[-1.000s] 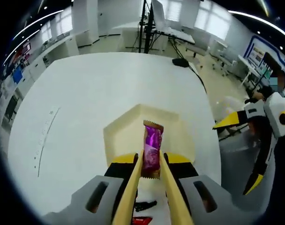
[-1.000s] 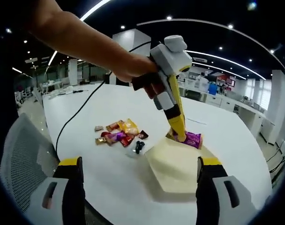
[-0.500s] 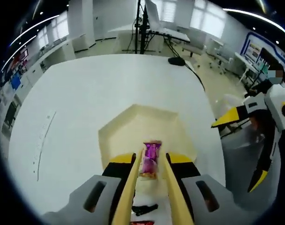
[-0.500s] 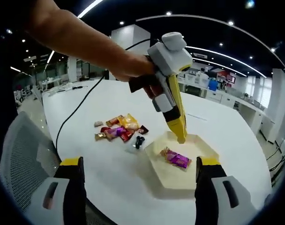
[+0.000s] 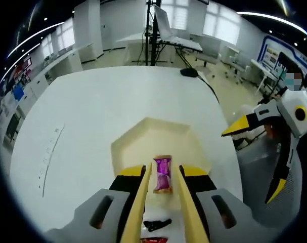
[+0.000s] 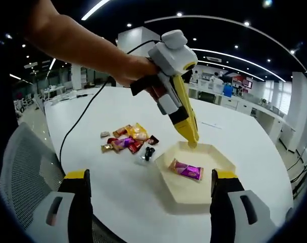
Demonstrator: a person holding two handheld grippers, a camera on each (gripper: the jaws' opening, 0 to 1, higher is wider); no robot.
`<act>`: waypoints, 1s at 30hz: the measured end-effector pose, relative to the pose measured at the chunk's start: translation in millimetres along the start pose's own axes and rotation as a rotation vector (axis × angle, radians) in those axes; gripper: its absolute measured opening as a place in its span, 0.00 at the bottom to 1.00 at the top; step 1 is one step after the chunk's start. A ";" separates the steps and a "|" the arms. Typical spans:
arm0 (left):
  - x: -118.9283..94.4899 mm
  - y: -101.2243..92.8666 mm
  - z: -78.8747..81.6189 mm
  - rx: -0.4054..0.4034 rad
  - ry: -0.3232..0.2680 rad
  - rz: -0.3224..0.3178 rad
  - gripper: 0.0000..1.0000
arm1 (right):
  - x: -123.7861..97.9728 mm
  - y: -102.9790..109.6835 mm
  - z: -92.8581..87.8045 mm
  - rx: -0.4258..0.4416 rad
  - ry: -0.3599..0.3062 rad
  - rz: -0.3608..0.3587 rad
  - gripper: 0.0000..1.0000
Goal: Place the target food into the container with the food tongs after gripping and lifting it, then release it inside without dropping or visibly crushing the food.
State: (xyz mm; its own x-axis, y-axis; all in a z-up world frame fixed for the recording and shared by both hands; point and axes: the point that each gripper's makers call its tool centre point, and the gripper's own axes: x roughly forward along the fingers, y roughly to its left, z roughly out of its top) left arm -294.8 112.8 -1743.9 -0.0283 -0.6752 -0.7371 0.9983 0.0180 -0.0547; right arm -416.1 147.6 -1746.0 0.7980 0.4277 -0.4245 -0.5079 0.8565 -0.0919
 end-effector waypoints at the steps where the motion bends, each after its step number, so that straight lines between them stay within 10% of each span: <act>1: -4.0 -0.8 -0.8 0.007 -0.013 -0.005 0.23 | 0.0 0.2 0.1 -0.001 0.000 0.001 0.98; 30: -114.4 24.5 -116.0 -0.103 -0.023 0.163 0.23 | 0.1 4.5 -2.8 -0.011 0.017 0.019 0.99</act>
State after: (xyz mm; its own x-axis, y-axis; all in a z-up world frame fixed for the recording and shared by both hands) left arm -272.9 276.0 -1739.0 0.1361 -0.6735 -0.7265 0.9790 0.2036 -0.0054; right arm -419.2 150.7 -1749.1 0.7826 0.4393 -0.4412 -0.5267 0.8449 -0.0930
